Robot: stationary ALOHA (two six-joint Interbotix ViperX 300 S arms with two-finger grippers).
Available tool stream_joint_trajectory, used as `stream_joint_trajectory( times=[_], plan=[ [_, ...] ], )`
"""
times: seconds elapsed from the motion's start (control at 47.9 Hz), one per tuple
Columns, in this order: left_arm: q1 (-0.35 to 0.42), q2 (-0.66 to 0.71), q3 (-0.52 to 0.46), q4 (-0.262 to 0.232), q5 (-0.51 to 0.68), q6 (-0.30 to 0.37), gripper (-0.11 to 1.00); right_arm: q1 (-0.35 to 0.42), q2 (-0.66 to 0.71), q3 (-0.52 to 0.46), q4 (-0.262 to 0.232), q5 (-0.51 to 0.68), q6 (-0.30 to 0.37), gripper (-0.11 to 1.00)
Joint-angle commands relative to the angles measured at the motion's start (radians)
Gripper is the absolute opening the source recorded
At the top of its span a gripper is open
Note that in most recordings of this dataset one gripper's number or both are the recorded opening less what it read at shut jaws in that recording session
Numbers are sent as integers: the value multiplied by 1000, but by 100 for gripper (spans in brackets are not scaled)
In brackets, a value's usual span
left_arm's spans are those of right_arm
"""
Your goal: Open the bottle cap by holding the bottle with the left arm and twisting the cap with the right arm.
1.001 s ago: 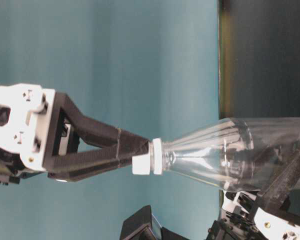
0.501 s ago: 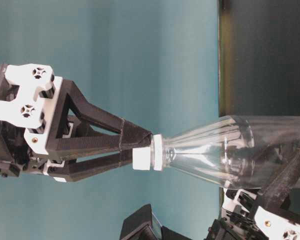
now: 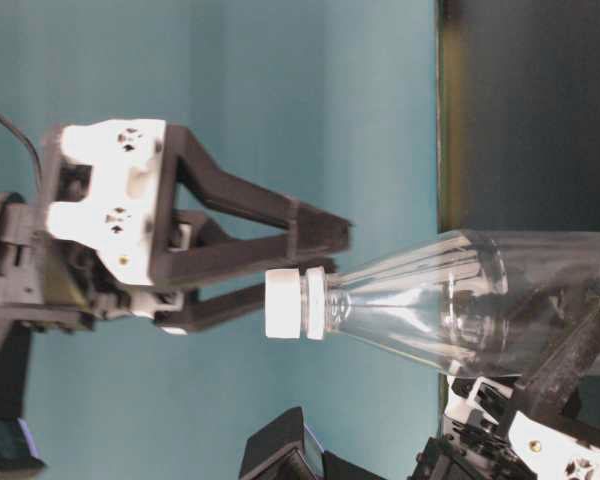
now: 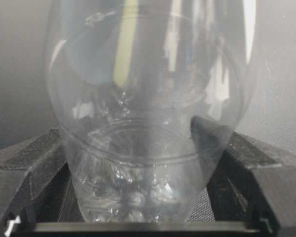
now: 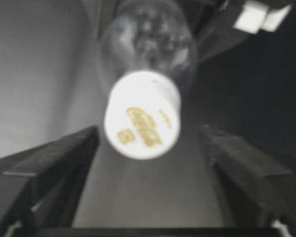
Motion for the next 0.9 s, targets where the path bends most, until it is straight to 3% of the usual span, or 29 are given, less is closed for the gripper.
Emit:
stream_joint_trajectory(
  times=[0.0,0.229,0.355,0.438,0.647,0.876],
  plan=[
    [-6,15,0,3,21,-9,81,12,-34,-11,3,-5,28,79],
    [-8,17,-3,3,21,-9,81,20,-87,-15,2,-3,95,77],
    [-8,17,-5,2,21,-9,81,20,-112,-31,3,5,183,77],
    [-8,17,-5,3,21,-9,81,21,-109,-67,3,9,305,77],
    [-11,17,-8,2,21,-11,81,11,-49,-176,3,84,719,77],
    [-11,17,-14,3,21,-11,81,15,-6,-212,6,107,954,77]
  ],
)
